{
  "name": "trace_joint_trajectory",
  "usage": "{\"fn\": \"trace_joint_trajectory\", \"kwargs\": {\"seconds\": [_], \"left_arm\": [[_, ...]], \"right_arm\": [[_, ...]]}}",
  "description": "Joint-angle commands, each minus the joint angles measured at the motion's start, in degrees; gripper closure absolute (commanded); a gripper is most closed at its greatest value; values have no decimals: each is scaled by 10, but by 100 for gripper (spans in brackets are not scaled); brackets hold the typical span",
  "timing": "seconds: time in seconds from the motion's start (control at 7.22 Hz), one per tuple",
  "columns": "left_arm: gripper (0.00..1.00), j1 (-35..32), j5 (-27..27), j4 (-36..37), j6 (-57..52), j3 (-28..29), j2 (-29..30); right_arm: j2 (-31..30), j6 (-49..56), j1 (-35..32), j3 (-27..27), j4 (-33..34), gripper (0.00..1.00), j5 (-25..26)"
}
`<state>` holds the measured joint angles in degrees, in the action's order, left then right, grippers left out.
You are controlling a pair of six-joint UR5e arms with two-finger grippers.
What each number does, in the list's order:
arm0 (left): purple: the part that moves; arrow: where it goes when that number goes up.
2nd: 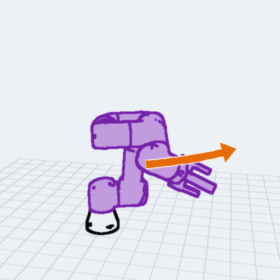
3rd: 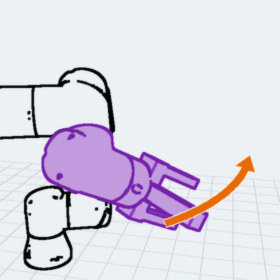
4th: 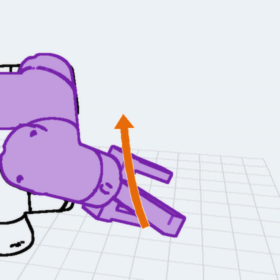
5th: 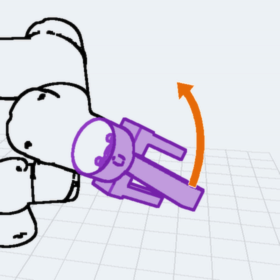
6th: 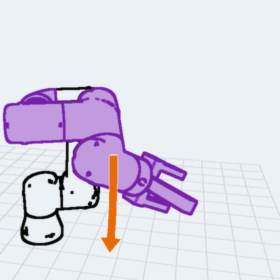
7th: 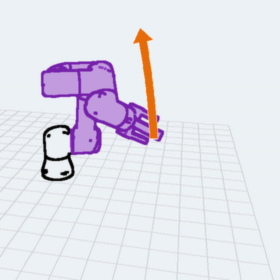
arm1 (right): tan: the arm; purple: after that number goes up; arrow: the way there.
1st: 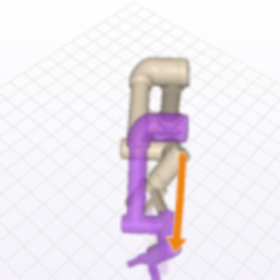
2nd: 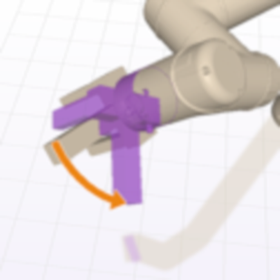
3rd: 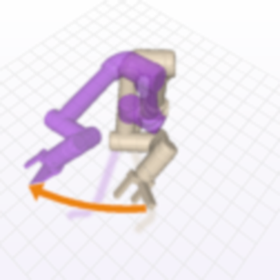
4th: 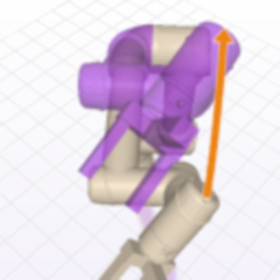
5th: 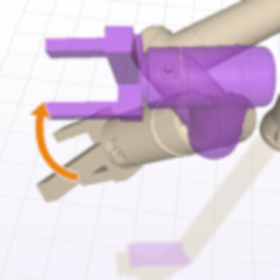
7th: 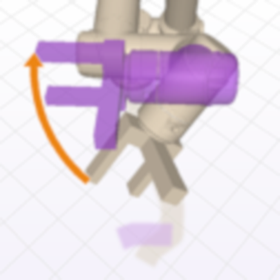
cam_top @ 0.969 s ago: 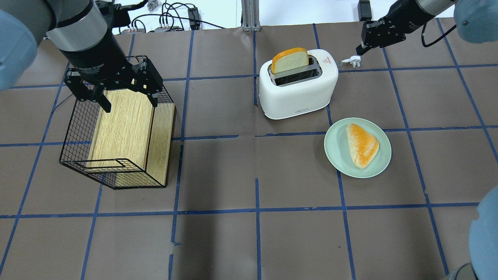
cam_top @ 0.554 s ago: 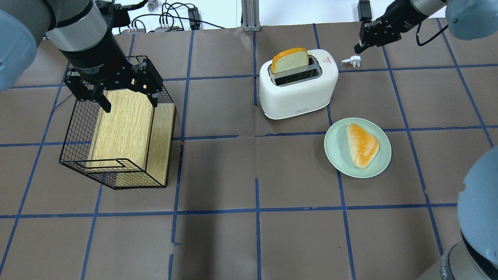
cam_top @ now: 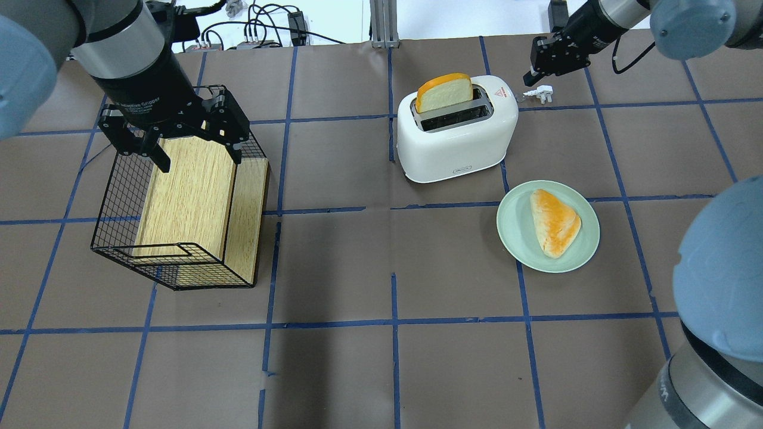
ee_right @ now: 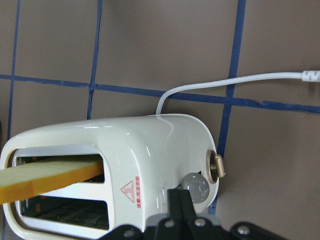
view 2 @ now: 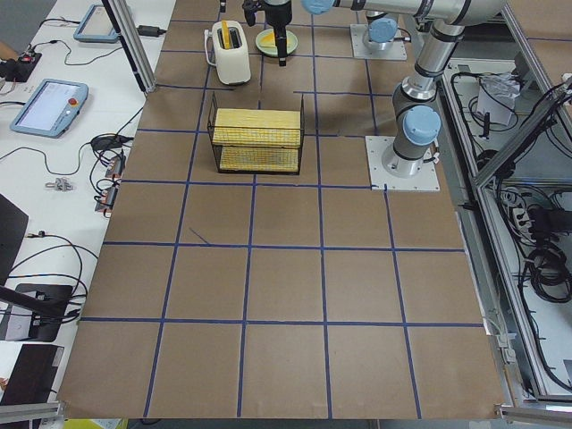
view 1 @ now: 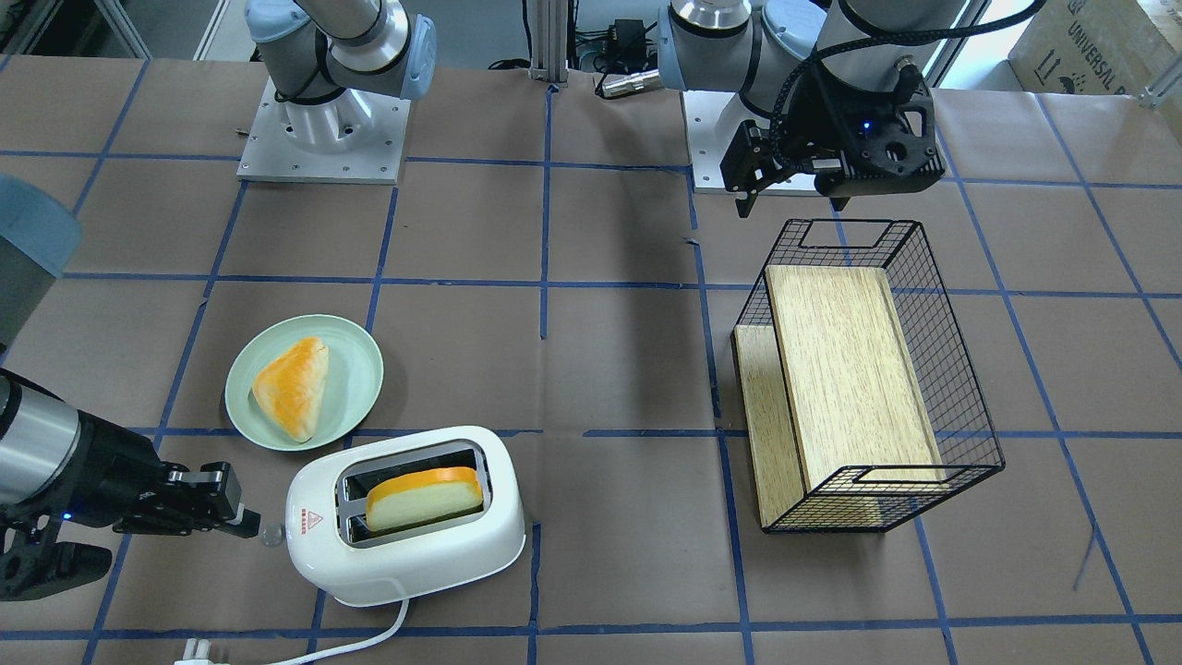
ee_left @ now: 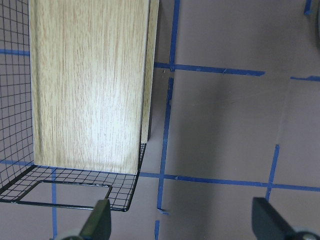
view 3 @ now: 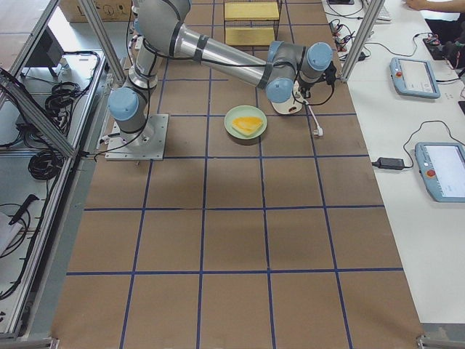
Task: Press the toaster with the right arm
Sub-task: 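Press the toaster lever down with the right gripper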
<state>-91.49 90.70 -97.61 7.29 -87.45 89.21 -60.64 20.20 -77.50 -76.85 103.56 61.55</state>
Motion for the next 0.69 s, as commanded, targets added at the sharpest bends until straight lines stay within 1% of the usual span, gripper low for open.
{"fn": "trace_joint_trajectory", "kwargs": {"seconds": [0.0, 0.55], "left_arm": [[0, 0, 0, 0, 0, 0, 0], [0, 0, 0, 0, 0, 0, 0]], "right_arm": [[9, -5, -5, 0, -22, 97, 4], [26, 1, 1, 2, -22, 97, 11]]}}
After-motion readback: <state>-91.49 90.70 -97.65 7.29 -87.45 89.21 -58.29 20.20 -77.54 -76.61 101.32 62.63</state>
